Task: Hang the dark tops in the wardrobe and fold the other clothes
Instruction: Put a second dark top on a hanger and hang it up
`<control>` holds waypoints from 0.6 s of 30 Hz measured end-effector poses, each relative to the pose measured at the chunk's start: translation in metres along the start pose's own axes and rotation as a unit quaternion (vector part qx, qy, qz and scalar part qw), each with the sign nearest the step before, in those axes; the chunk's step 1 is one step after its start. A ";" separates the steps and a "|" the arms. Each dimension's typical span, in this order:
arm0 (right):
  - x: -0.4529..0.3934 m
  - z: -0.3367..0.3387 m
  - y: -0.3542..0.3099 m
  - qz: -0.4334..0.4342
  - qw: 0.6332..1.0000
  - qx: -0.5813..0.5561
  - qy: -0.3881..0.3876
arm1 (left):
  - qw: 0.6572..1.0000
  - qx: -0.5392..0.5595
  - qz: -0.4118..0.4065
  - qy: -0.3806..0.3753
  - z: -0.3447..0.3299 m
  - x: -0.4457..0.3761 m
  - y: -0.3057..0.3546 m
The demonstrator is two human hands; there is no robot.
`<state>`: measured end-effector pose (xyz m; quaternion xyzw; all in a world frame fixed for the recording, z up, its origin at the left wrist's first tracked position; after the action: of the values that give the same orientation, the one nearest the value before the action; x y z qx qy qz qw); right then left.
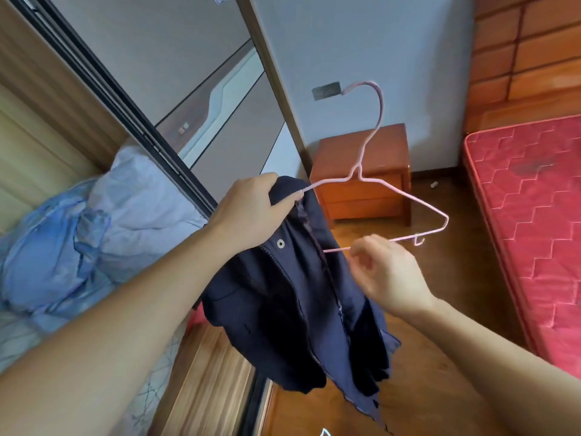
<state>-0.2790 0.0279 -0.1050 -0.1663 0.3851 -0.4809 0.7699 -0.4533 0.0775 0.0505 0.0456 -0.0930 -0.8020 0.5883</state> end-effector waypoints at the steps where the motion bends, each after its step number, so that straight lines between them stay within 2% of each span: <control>1: 0.008 -0.024 0.005 -0.030 0.995 0.011 -0.091 | 1.000 0.005 0.000 0.008 0.004 0.002 0.000; 2: 0.015 -0.048 0.013 -0.077 0.983 0.008 -0.168 | 1.000 0.009 -0.006 0.018 0.008 0.005 0.001; 3: 0.019 -0.066 0.021 -0.127 0.969 0.002 -0.213 | 0.999 0.009 -0.017 0.029 0.013 0.009 0.004; 5: 0.018 -0.083 0.035 -0.201 0.952 -0.018 -0.228 | 0.998 0.000 -0.041 0.050 0.021 0.021 0.009; 10: -0.006 -0.110 0.054 -0.199 0.933 0.063 -0.292 | 0.995 0.010 -0.040 0.090 0.039 0.055 -0.005; 12: -0.018 -0.106 0.063 -0.206 0.937 0.054 -0.278 | 0.994 0.017 -0.037 0.101 0.045 0.068 -0.021; 15: -0.041 -0.085 0.084 -0.224 0.952 0.022 -0.208 | 0.995 0.015 -0.021 0.100 0.045 0.087 -0.050; 18: -0.062 -0.059 0.094 -0.169 0.971 0.021 -0.169 | 0.995 -0.008 -0.003 0.095 0.040 0.099 -0.076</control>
<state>-0.2812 0.1338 -0.1751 -0.2916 0.2053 -0.5766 0.7351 -0.5613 0.0091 0.0777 0.1173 -0.0300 -0.7963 0.5927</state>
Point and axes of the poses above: each hand's wrist, its own x-axis away from the middle knuckle, its own z-axis out of the back of the hand, y = z × x, the point moved 5 cm from there along -x, towards the middle knuckle, and after that the axes turned 15 degrees about -y, right-handed, at the moved point
